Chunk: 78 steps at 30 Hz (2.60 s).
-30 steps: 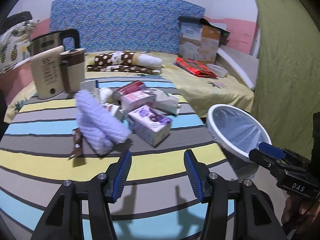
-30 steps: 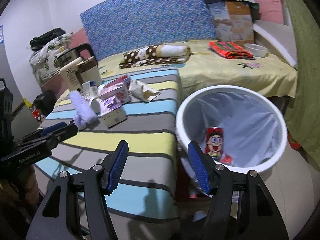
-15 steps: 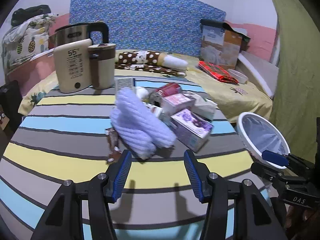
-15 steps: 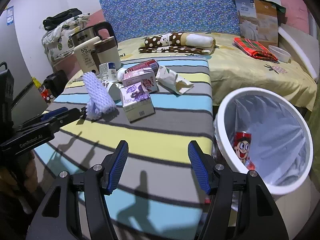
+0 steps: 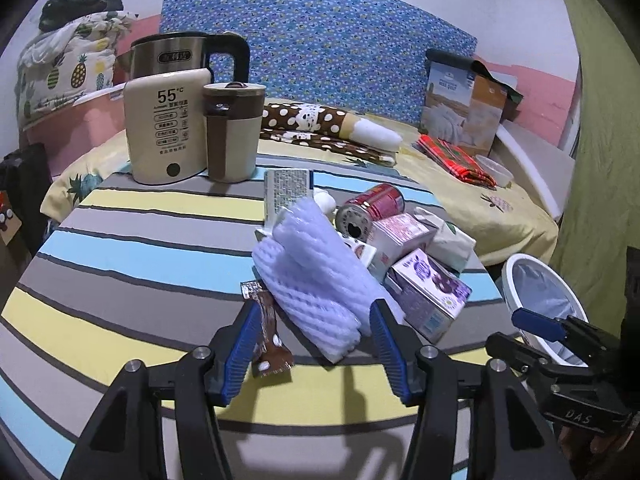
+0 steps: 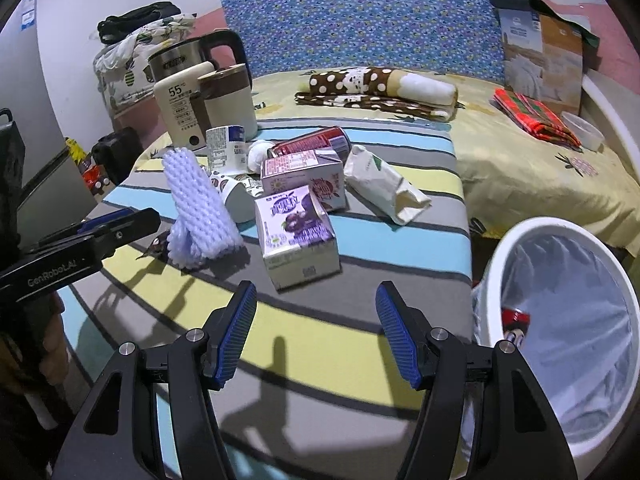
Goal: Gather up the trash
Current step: 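Move both tools back over the trash on the bed, then grasp the purple milk carton with the right tool while the left tool grasps a foam net, then carry the carton and foam net to the bin and release both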
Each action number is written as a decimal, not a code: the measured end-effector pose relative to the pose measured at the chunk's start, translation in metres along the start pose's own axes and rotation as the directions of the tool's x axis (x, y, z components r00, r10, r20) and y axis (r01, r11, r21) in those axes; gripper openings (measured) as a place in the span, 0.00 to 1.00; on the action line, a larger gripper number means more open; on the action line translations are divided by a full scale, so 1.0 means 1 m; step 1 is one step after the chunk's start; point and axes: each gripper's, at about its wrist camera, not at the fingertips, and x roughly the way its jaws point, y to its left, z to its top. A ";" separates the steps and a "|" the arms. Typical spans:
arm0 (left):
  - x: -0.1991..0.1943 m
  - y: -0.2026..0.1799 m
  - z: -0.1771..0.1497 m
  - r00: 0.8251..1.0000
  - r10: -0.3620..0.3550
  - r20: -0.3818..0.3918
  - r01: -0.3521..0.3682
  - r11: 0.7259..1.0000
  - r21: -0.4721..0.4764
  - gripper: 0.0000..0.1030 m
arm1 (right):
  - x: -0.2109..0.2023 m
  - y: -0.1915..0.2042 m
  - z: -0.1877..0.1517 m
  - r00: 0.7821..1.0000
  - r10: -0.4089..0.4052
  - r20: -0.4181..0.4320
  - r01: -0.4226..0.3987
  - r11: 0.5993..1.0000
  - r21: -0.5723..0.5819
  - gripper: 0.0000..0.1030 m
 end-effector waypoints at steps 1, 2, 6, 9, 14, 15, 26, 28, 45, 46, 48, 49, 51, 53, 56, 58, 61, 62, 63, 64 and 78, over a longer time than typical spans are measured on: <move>0.001 0.002 0.002 1.000 -0.002 0.003 0.002 1.000 -0.006 0.58 | 0.002 0.000 0.002 1.000 0.001 -0.002 -0.001 1.000 0.000 0.62; 0.003 0.003 0.004 1.000 -0.004 0.005 0.004 1.000 -0.014 0.58 | 0.005 0.000 0.003 1.000 0.004 -0.004 -0.004 1.000 -0.001 0.62; 0.009 0.008 0.011 1.000 -0.014 0.010 0.015 0.999 -0.040 0.60 | 0.011 0.002 0.008 1.000 0.007 -0.005 -0.007 1.000 -0.015 0.63; 0.014 0.006 0.015 0.999 -0.036 0.008 0.036 0.998 -0.051 0.60 | 0.018 0.001 0.011 1.000 0.009 -0.011 -0.009 1.000 -0.024 0.63; 0.026 -0.002 0.021 0.998 -0.060 0.009 0.060 0.997 -0.050 0.60 | 0.029 0.001 0.016 1.000 0.019 -0.024 -0.019 0.999 -0.033 0.63; 0.028 -0.003 0.021 0.998 -0.064 0.009 0.064 0.997 -0.049 0.60 | 0.031 0.002 0.017 0.999 0.017 -0.027 -0.018 0.999 -0.043 0.63; 0.048 -0.005 0.018 0.997 -0.066 -0.029 0.064 0.996 -0.057 0.31 | 0.048 0.002 0.022 0.997 0.023 -0.079 -0.025 0.999 -0.029 0.62; 0.046 -0.006 0.018 0.997 -0.073 -0.025 0.071 0.996 -0.050 0.26 | 0.044 0.001 0.021 0.997 0.034 -0.072 -0.036 0.999 -0.024 0.55; -0.015 -0.031 -0.011 0.991 -0.137 0.002 0.137 0.990 0.046 0.21 | -0.009 -0.007 -0.010 1.000 0.016 -0.007 -0.016 0.999 0.040 0.54; -0.018 -0.033 -0.014 0.990 -0.138 0.001 0.138 0.989 0.051 0.21 | -0.012 -0.006 -0.012 1.000 0.015 -0.005 -0.015 0.999 0.044 0.54; -0.023 -0.035 -0.017 0.990 -0.140 -0.002 0.140 0.989 0.056 0.21 | -0.016 -0.007 -0.014 1.000 0.015 0.000 -0.015 0.999 0.048 0.54; -0.026 -0.036 -0.020 0.990 -0.141 -0.005 0.141 0.988 0.060 0.21 | -0.019 -0.007 -0.016 1.000 0.014 0.003 -0.014 0.999 0.051 0.54; -0.031 -0.039 -0.023 0.989 -0.145 -0.007 0.145 0.987 0.063 0.21 | -0.023 -0.007 -0.017 1.000 0.012 0.008 -0.012 0.998 0.055 0.54; -0.036 -0.041 -0.027 0.989 -0.149 -0.011 0.150 0.987 0.066 0.21 | -0.028 -0.007 -0.019 1.000 0.008 0.014 -0.008 0.998 0.060 0.54; -0.040 -0.046 -0.031 0.988 -0.154 -0.018 0.155 0.985 0.074 0.21 | -0.034 -0.008 -0.022 1.000 0.000 0.021 -0.001 0.998 0.066 0.54; -0.042 -0.051 -0.033 0.987 -0.159 -0.023 0.160 0.984 0.083 0.21 | -0.038 -0.009 -0.024 1.000 -0.005 0.027 0.003 0.998 0.070 0.54; -0.043 -0.059 -0.035 0.985 -0.169 -0.029 0.171 0.981 0.092 0.21 | -0.042 -0.012 -0.025 0.999 -0.013 0.032 0.011 0.997 0.078 0.54; -0.044 -0.061 -0.035 0.985 -0.172 -0.030 0.174 0.980 0.095 0.21 | -0.043 -0.013 -0.027 0.999 -0.017 0.034 0.015 0.997 0.080 0.54; -0.044 -0.064 -0.036 0.984 -0.175 -0.032 0.177 0.979 0.099 0.21 | -0.045 -0.014 -0.027 0.999 -0.021 0.036 0.018 0.996 0.083 0.54; -0.044 -0.067 -0.036 0.983 -0.179 -0.035 0.182 0.978 0.103 0.21 | -0.045 -0.016 -0.027 0.999 -0.024 0.037 0.021 0.996 0.087 0.54; -0.027 -0.119 -0.020 0.968 -0.242 -0.062 0.250 0.950 0.187 0.21 | -0.064 -0.055 -0.035 0.991 -0.119 0.062 0.108 0.981 0.160 0.54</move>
